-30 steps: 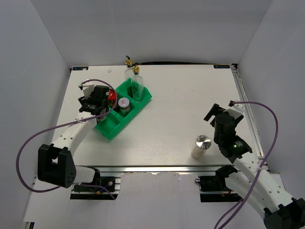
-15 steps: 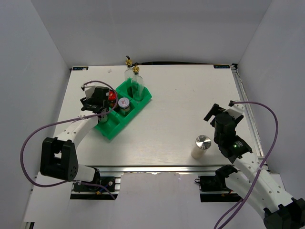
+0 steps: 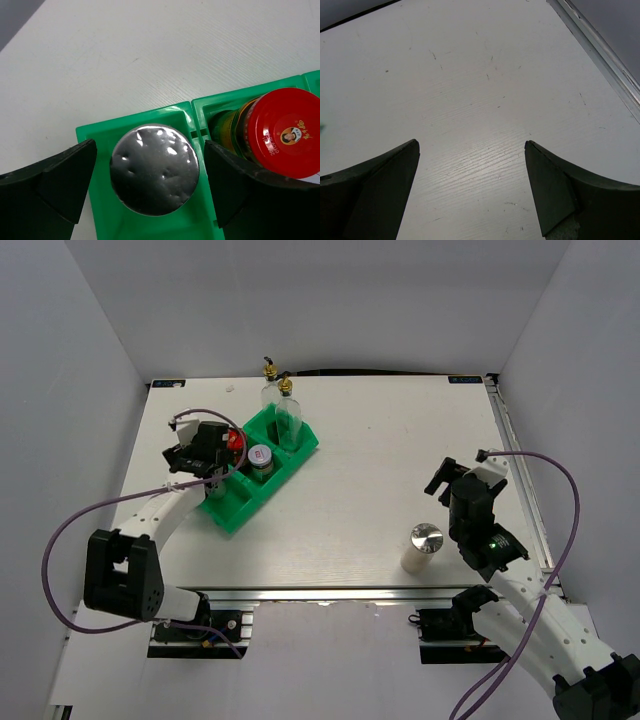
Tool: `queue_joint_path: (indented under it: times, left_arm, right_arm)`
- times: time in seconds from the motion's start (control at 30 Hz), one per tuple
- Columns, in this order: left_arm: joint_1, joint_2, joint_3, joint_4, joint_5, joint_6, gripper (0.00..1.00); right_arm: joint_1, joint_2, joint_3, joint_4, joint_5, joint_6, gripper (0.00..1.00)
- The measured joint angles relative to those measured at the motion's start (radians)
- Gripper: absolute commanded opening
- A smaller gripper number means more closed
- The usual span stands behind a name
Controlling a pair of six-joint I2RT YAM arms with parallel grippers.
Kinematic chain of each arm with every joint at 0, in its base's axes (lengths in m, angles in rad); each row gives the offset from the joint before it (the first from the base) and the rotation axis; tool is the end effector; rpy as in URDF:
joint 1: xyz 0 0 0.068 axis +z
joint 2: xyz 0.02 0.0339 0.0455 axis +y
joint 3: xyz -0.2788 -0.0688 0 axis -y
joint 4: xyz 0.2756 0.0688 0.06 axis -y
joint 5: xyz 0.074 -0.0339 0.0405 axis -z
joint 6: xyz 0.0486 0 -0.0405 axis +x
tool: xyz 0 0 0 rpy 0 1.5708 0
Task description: Organize the condiment bottles
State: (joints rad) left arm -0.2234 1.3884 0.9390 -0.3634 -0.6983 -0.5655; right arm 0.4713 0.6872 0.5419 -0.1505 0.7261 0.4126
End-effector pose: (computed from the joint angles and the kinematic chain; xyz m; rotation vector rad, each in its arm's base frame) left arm 0.3192 -0.0405 0.2412 -0.6779 2.0802 0.3964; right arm 0.1852 0.0582 0.2777 0.4342 1.7373 -0.0459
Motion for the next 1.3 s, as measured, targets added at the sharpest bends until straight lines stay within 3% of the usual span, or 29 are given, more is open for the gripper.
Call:
queue_joint_path:
  times: [0.27, 0.77, 1.0, 1.3]
  left_arm:
    - [0.0, -0.095, 0.0, -0.004, 0.01, -0.003, 0.98]
    - [0.0, -0.403, -0.015, 0.024, 0.081, 0.057, 0.98]
    - [0.0, -0.389, -0.052, 0.019, 0.066, 0.08, 0.98]
    - [0.0, -0.386, -0.063, 0.023, 0.054, 0.092, 0.98]
  right_arm:
    - [0.0, -0.004, 0.012, -0.059, -0.088, 0.026, 0.89]
    - [0.014, 0.199, 0.289, -0.483, -0.382, 0.088, 0.89]
    - [0.084, 0.259, 0.394, -0.686, -0.418, 0.091, 0.89]
    - [0.178, 0.314, 0.404, -0.863, -0.404, 0.115, 0.89]
